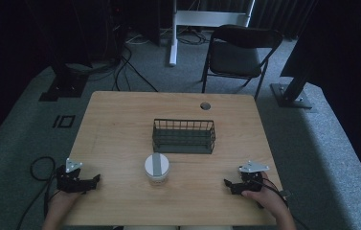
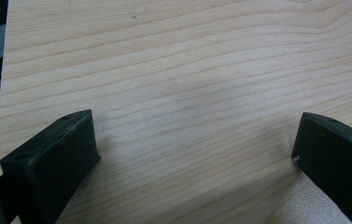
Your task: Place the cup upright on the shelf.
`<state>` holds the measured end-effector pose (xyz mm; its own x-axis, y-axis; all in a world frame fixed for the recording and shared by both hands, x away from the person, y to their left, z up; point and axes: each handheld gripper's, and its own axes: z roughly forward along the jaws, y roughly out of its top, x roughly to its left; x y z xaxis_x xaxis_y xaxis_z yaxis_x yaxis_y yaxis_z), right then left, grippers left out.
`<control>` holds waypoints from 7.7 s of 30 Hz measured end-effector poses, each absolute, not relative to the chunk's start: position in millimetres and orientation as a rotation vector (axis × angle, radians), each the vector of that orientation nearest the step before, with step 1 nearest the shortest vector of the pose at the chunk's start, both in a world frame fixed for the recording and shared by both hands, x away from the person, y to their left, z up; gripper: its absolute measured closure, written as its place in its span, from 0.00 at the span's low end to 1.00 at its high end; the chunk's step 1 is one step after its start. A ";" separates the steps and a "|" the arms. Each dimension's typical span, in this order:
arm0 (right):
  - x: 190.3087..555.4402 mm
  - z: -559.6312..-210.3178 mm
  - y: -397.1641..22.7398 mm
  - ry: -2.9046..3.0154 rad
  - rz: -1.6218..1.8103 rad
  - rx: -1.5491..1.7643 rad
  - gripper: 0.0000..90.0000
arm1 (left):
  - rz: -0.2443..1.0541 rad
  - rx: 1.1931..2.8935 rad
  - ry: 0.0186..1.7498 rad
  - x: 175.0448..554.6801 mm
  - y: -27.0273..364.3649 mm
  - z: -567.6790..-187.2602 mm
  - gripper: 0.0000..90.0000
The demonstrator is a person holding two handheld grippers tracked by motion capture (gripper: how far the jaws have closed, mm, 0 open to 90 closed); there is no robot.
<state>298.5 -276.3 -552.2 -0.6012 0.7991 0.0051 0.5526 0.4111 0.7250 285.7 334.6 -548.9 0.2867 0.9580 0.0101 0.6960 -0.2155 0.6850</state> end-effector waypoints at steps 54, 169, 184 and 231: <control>304.7 -542.3 -249.8 2.338 1.052 1.120 0.14 | 0.595 1.989 1.472 286.2 334.5 -549.1 0.00; 316.2 -525.1 -49.5 2.483 1.494 0.582 0.20 | 0.595 1.989 1.472 286.2 334.6 -549.1 0.00; 318.2 -502.7 -48.6 2.446 1.541 0.611 0.20 | 0.594 1.989 1.472 286.2 334.6 -549.1 0.00; 375.2 -427.8 -124.5 1.910 1.333 1.059 0.20 | 0.596 1.988 1.473 286.2 334.5 -549.1 0.00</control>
<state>375.2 -124.5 -427.8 -0.5200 0.8540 -0.0154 0.2802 0.1876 0.9414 286.2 334.5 -549.1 0.2882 0.9575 0.0089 0.6945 -0.2154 0.6865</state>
